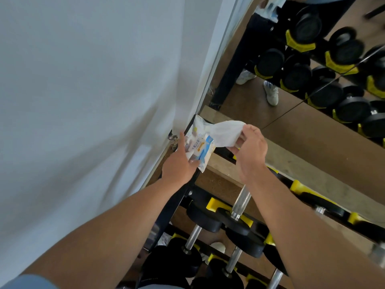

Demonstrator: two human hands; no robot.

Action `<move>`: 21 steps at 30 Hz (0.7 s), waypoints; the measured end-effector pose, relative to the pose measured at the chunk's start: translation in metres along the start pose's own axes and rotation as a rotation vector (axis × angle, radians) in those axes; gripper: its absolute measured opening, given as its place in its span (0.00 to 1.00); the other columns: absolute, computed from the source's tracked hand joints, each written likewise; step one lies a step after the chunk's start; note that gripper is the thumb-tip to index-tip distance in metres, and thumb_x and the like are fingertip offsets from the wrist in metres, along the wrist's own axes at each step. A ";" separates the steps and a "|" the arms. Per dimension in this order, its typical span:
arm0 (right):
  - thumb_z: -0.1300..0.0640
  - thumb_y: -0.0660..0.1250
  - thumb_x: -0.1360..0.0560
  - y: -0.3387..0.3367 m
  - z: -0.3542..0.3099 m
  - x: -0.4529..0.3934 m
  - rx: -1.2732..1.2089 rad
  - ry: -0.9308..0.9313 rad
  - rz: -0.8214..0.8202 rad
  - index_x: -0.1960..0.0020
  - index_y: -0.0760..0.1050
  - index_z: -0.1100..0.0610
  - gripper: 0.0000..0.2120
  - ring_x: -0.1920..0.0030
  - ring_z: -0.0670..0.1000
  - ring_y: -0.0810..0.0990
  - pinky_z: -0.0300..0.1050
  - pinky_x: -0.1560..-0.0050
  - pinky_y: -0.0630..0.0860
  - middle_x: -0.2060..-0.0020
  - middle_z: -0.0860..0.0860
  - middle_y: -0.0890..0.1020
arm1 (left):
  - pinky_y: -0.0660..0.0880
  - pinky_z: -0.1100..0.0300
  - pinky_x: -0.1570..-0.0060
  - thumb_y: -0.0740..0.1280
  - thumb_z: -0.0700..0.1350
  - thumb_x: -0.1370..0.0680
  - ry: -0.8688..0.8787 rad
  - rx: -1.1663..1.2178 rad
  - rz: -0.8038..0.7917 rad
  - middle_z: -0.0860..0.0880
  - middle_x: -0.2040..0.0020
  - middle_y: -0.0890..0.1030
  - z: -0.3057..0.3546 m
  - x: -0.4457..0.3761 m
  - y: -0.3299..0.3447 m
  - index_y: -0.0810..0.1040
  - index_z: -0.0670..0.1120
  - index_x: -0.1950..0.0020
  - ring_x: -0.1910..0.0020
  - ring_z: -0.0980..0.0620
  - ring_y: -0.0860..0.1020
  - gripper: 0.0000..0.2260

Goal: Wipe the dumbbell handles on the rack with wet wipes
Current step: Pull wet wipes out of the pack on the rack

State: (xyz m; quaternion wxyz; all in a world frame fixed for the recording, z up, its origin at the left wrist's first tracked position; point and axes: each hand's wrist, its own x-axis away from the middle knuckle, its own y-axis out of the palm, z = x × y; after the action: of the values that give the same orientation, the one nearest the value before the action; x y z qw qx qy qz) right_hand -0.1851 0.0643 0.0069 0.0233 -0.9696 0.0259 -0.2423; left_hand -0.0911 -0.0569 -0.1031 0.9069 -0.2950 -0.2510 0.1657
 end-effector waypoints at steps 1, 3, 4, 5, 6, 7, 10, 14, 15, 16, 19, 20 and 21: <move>0.57 0.58 0.17 -0.004 0.001 0.002 -0.071 0.062 0.020 0.45 0.74 0.53 0.06 0.43 0.55 0.81 0.54 0.47 0.83 0.45 0.54 0.81 | 0.82 0.58 0.63 0.71 0.53 0.23 -0.008 0.030 0.016 0.52 0.30 0.75 0.000 0.004 -0.002 0.39 0.59 0.20 0.51 0.54 0.83 0.45; 0.58 0.59 0.17 -0.013 0.003 0.007 -0.184 0.151 0.025 0.40 0.74 0.56 0.08 0.45 0.55 0.83 0.55 0.47 0.83 0.44 0.56 0.82 | 0.81 0.62 0.63 0.69 0.50 0.21 -0.034 0.146 0.074 0.54 0.31 0.75 0.004 0.015 -0.008 0.45 0.57 0.19 0.51 0.58 0.81 0.40; 0.58 0.60 0.18 -0.017 0.003 0.011 -0.237 0.182 0.012 0.39 0.73 0.58 0.09 0.46 0.56 0.84 0.55 0.48 0.83 0.44 0.57 0.82 | 0.80 0.65 0.64 0.68 0.49 0.20 -0.056 0.236 0.112 0.56 0.31 0.74 0.007 0.022 -0.010 0.50 0.56 0.19 0.50 0.59 0.80 0.36; 0.59 0.60 0.18 -0.021 0.004 0.016 -0.286 0.208 -0.004 0.38 0.73 0.59 0.11 0.46 0.56 0.84 0.54 0.49 0.83 0.44 0.57 0.83 | 0.79 0.66 0.64 0.68 0.48 0.20 -0.068 0.340 0.153 0.57 0.32 0.73 0.011 0.029 -0.013 0.56 0.56 0.21 0.49 0.59 0.80 0.31; 0.60 0.60 0.18 -0.024 0.004 0.021 -0.328 0.234 -0.023 0.37 0.73 0.61 0.11 0.46 0.57 0.85 0.53 0.50 0.83 0.44 0.58 0.83 | 0.80 0.64 0.64 0.68 0.49 0.20 -0.079 0.438 0.184 0.55 0.33 0.75 0.014 0.035 -0.014 0.62 0.55 0.24 0.48 0.57 0.81 0.26; 0.60 0.60 0.18 -0.028 0.005 0.027 -0.363 0.262 -0.051 0.38 0.74 0.62 0.11 0.47 0.57 0.85 0.52 0.52 0.83 0.44 0.59 0.84 | 0.80 0.63 0.64 0.68 0.51 0.20 -0.099 0.511 0.191 0.52 0.36 0.78 0.019 0.041 -0.014 0.68 0.54 0.29 0.50 0.55 0.82 0.20; 0.62 0.60 0.19 -0.037 0.012 0.042 -0.409 0.317 -0.162 0.41 0.76 0.64 0.10 0.50 0.56 0.83 0.49 0.51 0.79 0.47 0.60 0.84 | 0.71 0.60 0.68 0.64 0.63 0.22 -0.296 0.807 -0.015 0.48 0.58 0.79 0.035 0.060 -0.012 0.77 0.50 0.44 0.68 0.58 0.73 0.18; 0.67 0.66 0.23 -0.059 0.025 0.060 -0.375 0.283 -0.275 0.53 0.75 0.60 0.04 0.52 0.54 0.82 0.47 0.51 0.79 0.53 0.59 0.84 | 0.62 0.67 0.77 0.72 0.62 0.27 -0.428 1.249 -0.396 0.51 0.60 0.75 0.035 0.076 -0.005 0.76 0.55 0.34 0.71 0.56 0.65 0.24; 0.71 0.66 0.24 -0.065 0.028 0.063 -0.373 0.252 -0.270 0.56 0.73 0.58 0.09 0.51 0.53 0.83 0.45 0.52 0.80 0.53 0.58 0.84 | 0.63 0.67 0.77 0.74 0.57 0.27 -0.402 1.267 -0.424 0.51 0.59 0.76 0.033 0.079 -0.002 0.76 0.55 0.33 0.70 0.56 0.66 0.24; 0.74 0.66 0.26 -0.074 0.032 0.065 -0.362 0.217 -0.247 0.57 0.72 0.57 0.13 0.51 0.51 0.84 0.43 0.52 0.81 0.52 0.58 0.84 | 0.63 0.67 0.76 0.75 0.54 0.27 -0.383 1.257 -0.424 0.50 0.59 0.76 0.032 0.083 0.000 0.76 0.54 0.33 0.69 0.56 0.67 0.24; 0.78 0.68 0.30 -0.100 0.042 0.067 -0.335 0.121 -0.124 0.55 0.74 0.58 0.16 0.52 0.51 0.84 0.43 0.49 0.80 0.55 0.54 0.85 | 0.62 0.66 0.74 0.73 0.50 0.25 -0.409 1.147 -0.357 0.49 0.62 0.74 0.035 0.092 0.008 0.78 0.50 0.38 0.70 0.57 0.67 0.16; 0.77 0.69 0.30 -0.109 0.047 0.066 -0.330 0.113 -0.087 0.54 0.75 0.59 0.15 0.51 0.53 0.83 0.46 0.46 0.80 0.55 0.54 0.85 | 0.62 0.66 0.73 0.72 0.50 0.23 -0.410 1.080 -0.335 0.48 0.63 0.73 0.037 0.094 0.012 0.78 0.49 0.40 0.71 0.57 0.67 0.13; 0.77 0.70 0.31 -0.117 0.050 0.067 -0.304 0.115 -0.057 0.52 0.76 0.59 0.15 0.49 0.54 0.83 0.48 0.43 0.79 0.54 0.55 0.85 | 0.63 0.65 0.72 0.71 0.50 0.22 -0.405 1.017 -0.315 0.48 0.64 0.73 0.039 0.097 0.015 0.78 0.48 0.43 0.71 0.57 0.67 0.11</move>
State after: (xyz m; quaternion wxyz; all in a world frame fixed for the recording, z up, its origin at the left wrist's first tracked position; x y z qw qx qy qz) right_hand -0.0982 0.1787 0.0005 -0.1323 -0.9467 0.0358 -0.2915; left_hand -0.0358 0.0156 -0.0510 0.8823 0.2576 -0.3496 0.1816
